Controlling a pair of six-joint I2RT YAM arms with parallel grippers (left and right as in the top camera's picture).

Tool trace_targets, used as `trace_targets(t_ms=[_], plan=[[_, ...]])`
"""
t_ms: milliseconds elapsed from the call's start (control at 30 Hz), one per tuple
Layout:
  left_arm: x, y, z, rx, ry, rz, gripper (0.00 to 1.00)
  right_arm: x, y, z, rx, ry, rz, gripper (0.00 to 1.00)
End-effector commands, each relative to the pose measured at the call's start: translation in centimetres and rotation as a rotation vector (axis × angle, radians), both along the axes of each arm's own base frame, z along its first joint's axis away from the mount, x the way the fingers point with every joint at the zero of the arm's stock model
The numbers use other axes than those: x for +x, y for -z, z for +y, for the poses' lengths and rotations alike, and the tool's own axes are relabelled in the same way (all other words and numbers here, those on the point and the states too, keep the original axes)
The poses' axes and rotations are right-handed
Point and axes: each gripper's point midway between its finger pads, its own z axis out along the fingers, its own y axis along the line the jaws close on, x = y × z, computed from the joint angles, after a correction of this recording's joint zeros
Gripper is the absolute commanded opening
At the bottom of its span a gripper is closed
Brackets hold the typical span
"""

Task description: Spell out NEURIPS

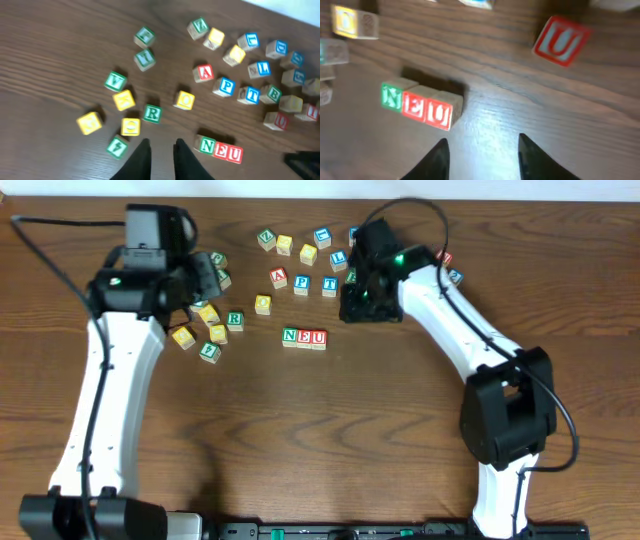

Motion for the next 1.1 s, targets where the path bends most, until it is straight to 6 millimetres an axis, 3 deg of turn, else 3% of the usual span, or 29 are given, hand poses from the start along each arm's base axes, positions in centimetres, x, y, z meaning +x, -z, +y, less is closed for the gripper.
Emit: trace_targets(t_ms=[0, 267, 667, 833, 1067], plan=[[-0.3, -1.2, 1.6, 0.019, -0.029, -0.018, 0.22, 1.0, -4.2, -0.6, -0.028, -0.057, -0.102, 0.45], [-1.0, -2.1, 2.4, -0.012, -0.027, -0.003, 0.26, 1.4, -7.8, -0.9, -0.039, -0.066, -0.143, 0.53], [-1.6, -6.7, 2.6, 0.016, 0.006, -0.043, 0.33, 2.2, -11.8, -1.3, -0.041, -0.060, -0.217, 0.64], [-1.5, -7.1, 2.6, 0.033, 0.030, -0.017, 0.36, 2.9, -13.7, -2.1, -0.034, -0.055, -0.260, 0.67], [-1.2, -6.0, 2.6, 0.054, 0.071, 0.080, 0.39, 3.9, -16.0, -2.7, -0.047, -0.044, -0.332, 0.72]])
